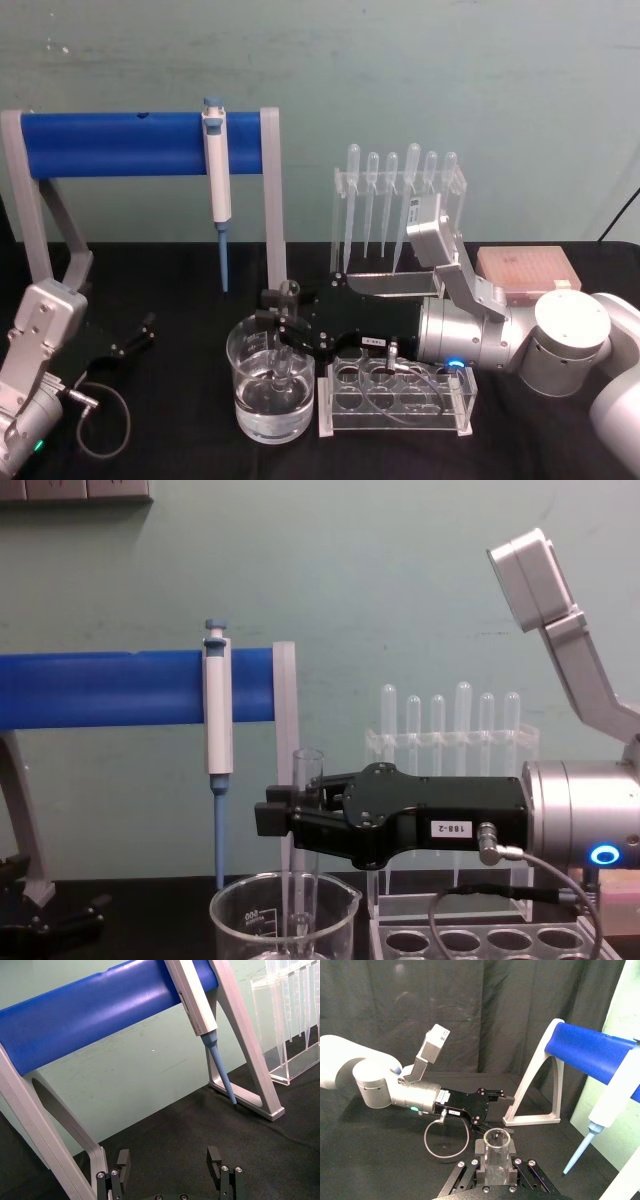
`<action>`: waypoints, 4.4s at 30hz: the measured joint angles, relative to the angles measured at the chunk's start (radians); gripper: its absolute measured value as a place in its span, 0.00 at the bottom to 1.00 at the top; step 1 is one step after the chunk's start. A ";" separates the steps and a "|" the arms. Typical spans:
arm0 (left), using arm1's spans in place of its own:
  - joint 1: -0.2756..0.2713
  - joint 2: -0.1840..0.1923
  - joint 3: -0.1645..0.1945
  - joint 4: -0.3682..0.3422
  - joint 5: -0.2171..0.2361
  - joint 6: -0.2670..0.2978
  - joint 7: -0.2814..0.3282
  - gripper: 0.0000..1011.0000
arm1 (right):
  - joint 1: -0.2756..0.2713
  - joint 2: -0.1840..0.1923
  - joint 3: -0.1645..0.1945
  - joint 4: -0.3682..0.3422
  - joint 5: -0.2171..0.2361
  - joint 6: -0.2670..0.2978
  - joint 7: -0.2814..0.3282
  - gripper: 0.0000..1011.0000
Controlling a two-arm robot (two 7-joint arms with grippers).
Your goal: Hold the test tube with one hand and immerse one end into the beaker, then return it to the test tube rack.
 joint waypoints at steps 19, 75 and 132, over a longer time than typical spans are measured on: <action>0.000 0.000 0.000 0.000 0.000 0.000 0.000 0.99 | 0.000 0.000 0.000 0.000 0.000 0.000 0.000 0.22; 0.000 0.000 0.000 0.000 0.000 0.000 0.000 0.99 | 0.070 0.077 0.003 -0.172 0.060 0.152 0.007 0.22; 0.000 0.000 0.000 0.000 0.000 0.000 0.000 0.99 | -0.262 0.409 0.223 -0.549 0.158 0.133 -0.162 0.22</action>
